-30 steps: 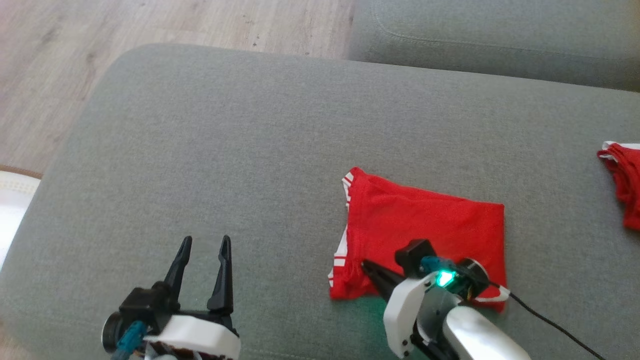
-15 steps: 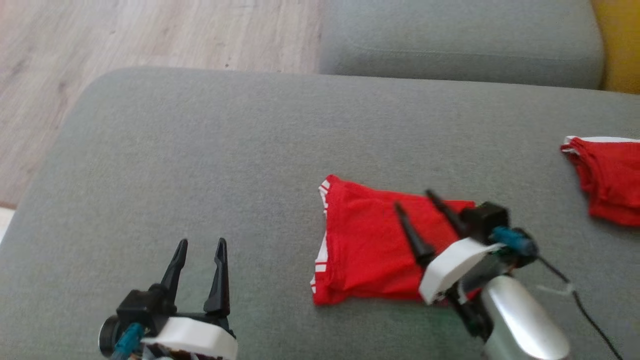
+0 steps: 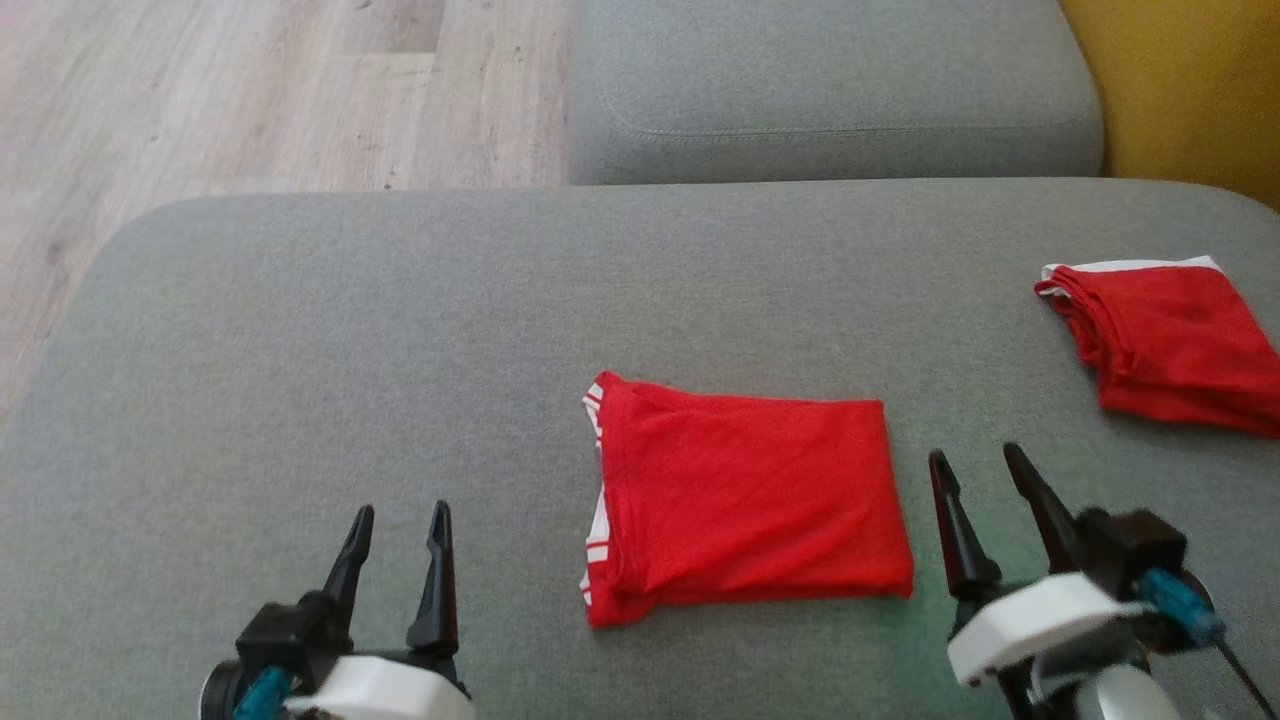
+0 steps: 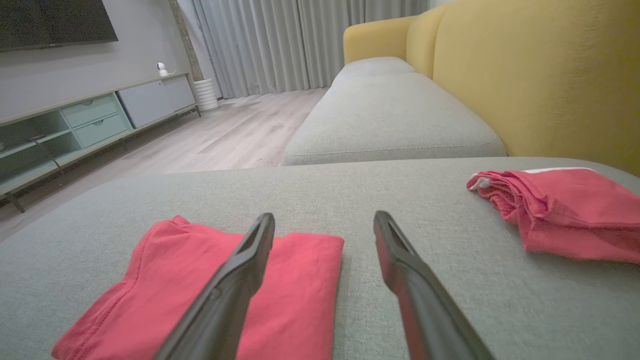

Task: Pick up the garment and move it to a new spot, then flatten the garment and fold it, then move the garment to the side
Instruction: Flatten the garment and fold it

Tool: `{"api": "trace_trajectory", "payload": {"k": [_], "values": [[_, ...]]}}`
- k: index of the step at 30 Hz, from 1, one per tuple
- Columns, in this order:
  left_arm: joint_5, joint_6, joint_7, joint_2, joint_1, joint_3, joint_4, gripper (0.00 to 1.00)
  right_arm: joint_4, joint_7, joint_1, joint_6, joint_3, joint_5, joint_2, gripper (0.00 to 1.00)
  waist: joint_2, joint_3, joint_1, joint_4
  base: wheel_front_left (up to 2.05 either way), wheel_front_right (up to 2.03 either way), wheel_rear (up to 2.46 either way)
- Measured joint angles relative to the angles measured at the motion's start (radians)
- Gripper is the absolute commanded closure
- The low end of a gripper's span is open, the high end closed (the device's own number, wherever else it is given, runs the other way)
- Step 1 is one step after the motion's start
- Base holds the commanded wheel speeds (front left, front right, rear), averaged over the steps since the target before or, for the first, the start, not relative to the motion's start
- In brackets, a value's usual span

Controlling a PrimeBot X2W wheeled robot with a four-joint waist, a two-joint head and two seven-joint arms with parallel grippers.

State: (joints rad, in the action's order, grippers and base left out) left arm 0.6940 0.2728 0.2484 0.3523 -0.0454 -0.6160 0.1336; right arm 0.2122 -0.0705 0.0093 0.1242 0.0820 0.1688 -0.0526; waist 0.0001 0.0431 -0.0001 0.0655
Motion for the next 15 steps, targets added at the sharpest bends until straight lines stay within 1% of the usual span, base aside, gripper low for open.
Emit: {"api": "trace_trajectory", "payload": {"k": [6,15], "values": [[0.0,0.0,0.001,0.001,0.021,0.011,0.026,0.0,-0.062,0.006,0.075,0.0,-0.027,0.011,0.007,0.0,0.0,0.012,0.0,-0.012,0.0,0.0,0.0],[0.0,0.0,0.001,0.001,0.058,0.031,0.041,0.0,-0.069,-0.001,0.089,0.0,-0.044,0.024,0.007,0.0,0.0,0.025,0.0,-0.006,0.0,0.0,0.0]]}}
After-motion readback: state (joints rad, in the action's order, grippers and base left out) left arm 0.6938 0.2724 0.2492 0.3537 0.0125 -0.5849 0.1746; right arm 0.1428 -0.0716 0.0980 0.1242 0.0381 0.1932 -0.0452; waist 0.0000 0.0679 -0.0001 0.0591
